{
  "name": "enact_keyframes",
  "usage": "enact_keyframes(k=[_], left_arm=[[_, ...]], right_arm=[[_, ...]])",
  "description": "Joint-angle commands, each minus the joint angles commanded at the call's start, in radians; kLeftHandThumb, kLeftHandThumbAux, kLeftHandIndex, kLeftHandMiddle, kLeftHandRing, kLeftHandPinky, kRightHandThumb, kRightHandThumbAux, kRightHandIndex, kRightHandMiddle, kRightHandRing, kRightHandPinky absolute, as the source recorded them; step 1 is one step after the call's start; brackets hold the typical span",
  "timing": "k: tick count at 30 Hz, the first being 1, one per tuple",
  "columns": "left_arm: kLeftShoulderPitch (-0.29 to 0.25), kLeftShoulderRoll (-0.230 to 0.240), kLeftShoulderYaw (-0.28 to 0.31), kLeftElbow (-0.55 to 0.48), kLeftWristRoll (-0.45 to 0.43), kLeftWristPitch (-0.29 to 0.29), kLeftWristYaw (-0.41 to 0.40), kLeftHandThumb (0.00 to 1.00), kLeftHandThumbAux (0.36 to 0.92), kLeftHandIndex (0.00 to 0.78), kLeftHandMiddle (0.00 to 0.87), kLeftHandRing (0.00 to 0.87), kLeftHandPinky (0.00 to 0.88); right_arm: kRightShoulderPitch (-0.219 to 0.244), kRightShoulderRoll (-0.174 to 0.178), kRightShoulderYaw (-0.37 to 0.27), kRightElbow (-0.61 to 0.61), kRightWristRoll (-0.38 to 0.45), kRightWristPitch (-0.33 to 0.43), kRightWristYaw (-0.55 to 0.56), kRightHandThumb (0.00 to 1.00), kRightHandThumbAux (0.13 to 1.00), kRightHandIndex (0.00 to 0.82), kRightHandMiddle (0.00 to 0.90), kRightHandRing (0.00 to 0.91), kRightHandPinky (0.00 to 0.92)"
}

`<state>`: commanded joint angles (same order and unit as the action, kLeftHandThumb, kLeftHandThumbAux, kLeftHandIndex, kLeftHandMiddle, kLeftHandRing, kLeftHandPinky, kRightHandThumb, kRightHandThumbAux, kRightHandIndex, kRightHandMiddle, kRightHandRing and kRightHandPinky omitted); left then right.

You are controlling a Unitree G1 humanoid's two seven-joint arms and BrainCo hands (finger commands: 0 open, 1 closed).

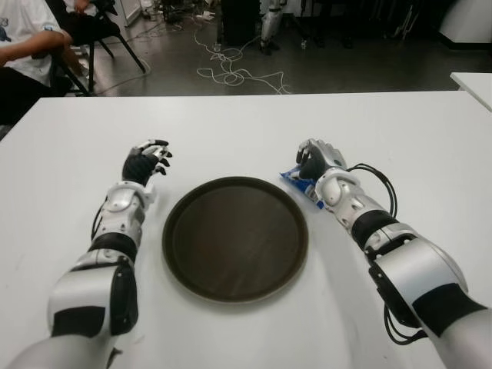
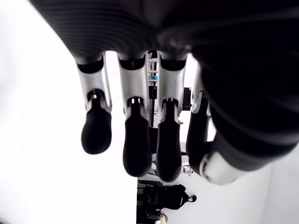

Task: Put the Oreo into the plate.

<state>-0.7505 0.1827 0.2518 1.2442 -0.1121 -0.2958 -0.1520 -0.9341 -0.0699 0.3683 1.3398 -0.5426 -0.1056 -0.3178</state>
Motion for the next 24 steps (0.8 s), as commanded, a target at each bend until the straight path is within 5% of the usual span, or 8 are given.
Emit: enact_keyframes(k=[24], left_arm=[[0.0,-0.003,0.002,-0.003,-0.003,0.0,-0.007,0.695,0.718,0.424,0.575,0.62,0.676]], right_arm=[[-0.001,-0.013,0.01,-0.001,0.001,-0.003,0.017,0.122,0.881,0.574,0.714,0.715,0.698]])
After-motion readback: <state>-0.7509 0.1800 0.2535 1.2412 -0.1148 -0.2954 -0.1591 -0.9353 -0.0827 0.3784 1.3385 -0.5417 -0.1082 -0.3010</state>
